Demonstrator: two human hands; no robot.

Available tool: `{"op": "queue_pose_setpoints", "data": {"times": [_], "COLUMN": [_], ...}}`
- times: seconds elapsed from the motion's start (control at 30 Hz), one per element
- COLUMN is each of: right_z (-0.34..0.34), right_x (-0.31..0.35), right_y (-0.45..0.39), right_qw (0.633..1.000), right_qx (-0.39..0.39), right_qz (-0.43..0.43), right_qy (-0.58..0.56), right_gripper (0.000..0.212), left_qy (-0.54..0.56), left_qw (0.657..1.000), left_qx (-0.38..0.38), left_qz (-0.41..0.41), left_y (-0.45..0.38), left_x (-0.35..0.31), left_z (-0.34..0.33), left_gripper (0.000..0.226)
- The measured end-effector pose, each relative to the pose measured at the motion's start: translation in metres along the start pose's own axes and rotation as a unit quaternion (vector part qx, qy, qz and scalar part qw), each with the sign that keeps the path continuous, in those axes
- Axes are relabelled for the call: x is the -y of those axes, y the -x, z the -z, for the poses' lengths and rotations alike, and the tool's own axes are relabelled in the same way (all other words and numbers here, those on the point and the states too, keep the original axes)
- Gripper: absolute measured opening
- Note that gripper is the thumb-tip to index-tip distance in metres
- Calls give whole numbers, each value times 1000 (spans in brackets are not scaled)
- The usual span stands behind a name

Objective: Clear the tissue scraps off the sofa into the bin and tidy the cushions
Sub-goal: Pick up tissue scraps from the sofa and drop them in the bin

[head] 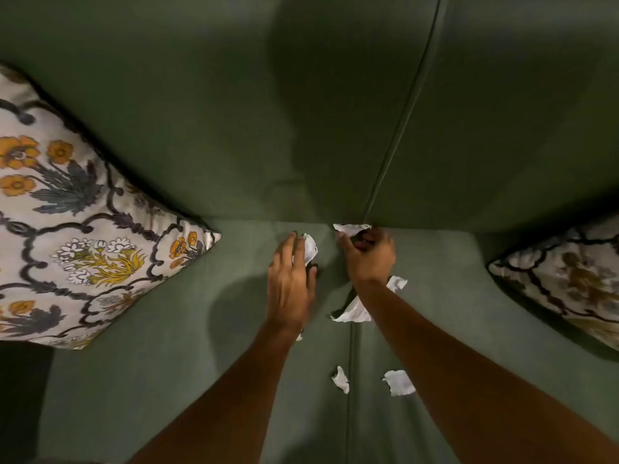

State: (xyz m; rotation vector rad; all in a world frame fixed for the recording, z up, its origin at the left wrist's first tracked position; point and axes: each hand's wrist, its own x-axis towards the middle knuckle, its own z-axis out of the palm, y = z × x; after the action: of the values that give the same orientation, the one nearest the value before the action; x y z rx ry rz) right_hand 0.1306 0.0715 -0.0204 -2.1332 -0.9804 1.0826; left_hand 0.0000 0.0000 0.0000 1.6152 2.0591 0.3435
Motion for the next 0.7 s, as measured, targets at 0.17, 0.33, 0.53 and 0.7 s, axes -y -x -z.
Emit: {"op": "queue_pose_setpoints", "data": {"times": [0.17,0.33,0.53,0.7], "right_z": [-18,-7,90,127], "right_x": [4,-4,-16,-49], "right_y": [-6,-3,20,26], "right_qw": [987,990,999,995], "right_qx": [-47,-59,-31,74], "right_qz": [-114,-85,-8,33], "right_qy": [-106,-96,-27,61], "right_gripper": [37,24,20,22], "left_qy": [28,92,98,81], "left_qw": [999,995,995,996], "left_qx": [29,30,25,17], "left_qz": [18,34,-7,-23], "left_y": [-8,-3,41,71], "left_x": [8,3,-41,-41], "left_z": [-14,-17,-3,-13], "left_gripper": [34,21,19,13]}}
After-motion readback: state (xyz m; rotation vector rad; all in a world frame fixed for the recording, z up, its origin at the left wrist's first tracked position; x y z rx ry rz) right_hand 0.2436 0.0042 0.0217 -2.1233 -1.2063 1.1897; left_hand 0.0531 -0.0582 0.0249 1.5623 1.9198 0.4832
